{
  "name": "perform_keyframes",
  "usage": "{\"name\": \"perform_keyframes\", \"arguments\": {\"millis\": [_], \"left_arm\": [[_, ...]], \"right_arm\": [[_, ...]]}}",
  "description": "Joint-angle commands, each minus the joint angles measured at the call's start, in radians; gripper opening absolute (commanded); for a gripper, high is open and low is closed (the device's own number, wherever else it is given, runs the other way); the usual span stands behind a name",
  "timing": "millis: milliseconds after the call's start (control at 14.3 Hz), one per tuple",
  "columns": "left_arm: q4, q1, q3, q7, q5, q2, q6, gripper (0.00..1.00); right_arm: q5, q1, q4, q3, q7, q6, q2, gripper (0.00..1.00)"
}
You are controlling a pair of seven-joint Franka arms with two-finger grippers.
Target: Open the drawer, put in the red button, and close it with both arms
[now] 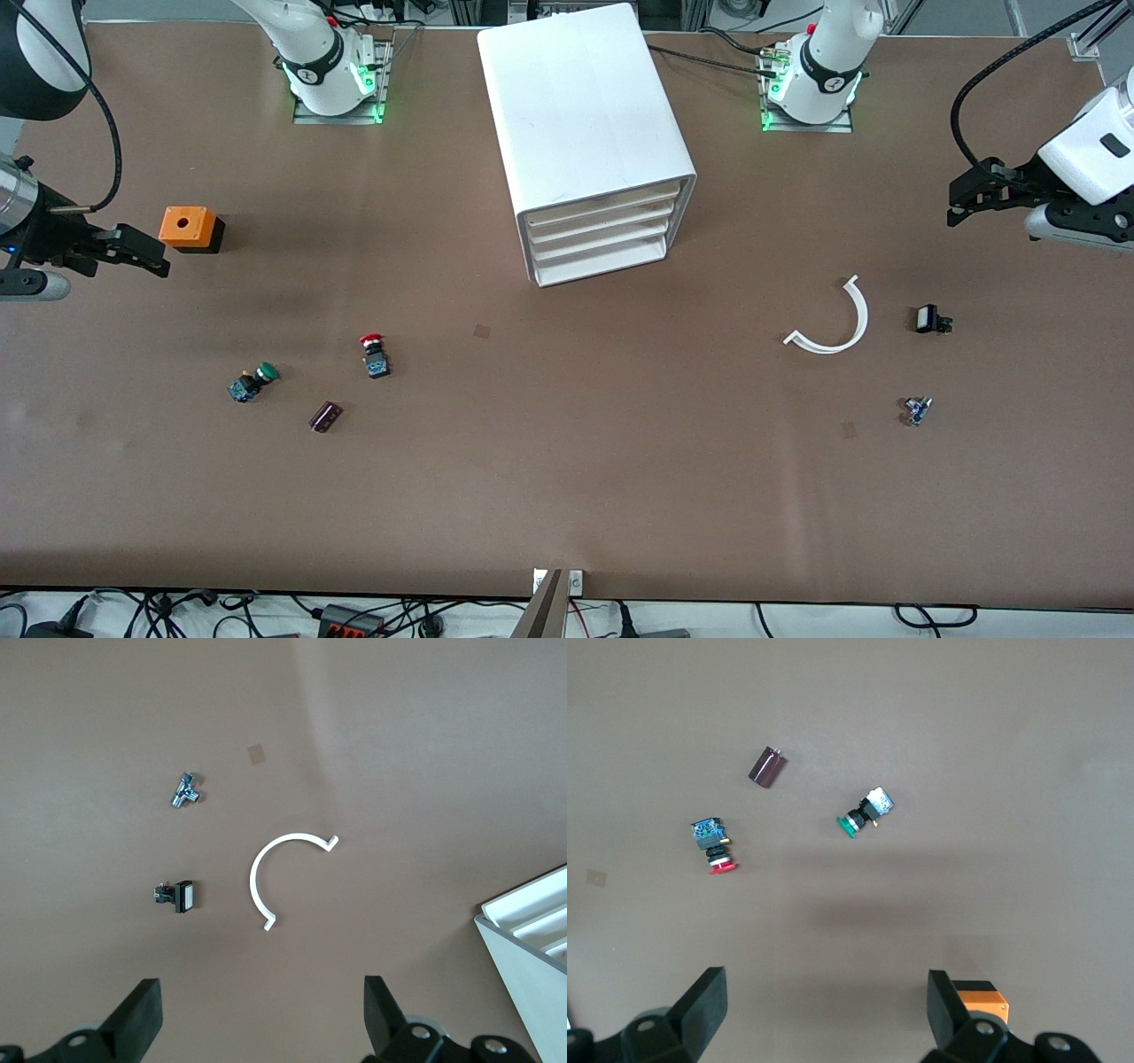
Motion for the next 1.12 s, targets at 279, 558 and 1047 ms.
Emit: {"name": "perform_keyframes", "arguments": {"millis": [279, 558, 1047], "left_arm": [[0.033, 0.007, -0.003, 0.004, -0.016, 0.012, -0.025, 1.00], [0.035, 0.001, -0.003, 0.001, -0.016, 0.013, -0.025, 1.00], [0.033, -0.066, -0.040, 0.010, -0.026, 0.030, -0.220, 1.00]], "right_arm": [[-0.010, 0.000, 0.009, 0.003, -0.011, -0.004, -0.007, 1.00], [-0.011, 0.000, 0.008, 0.003, -0.011, -0.005, -0.001, 1.00], [-0.008, 0.048, 0.011, 0.004, -0.012, 0.007, 0.100, 1.00]]}}
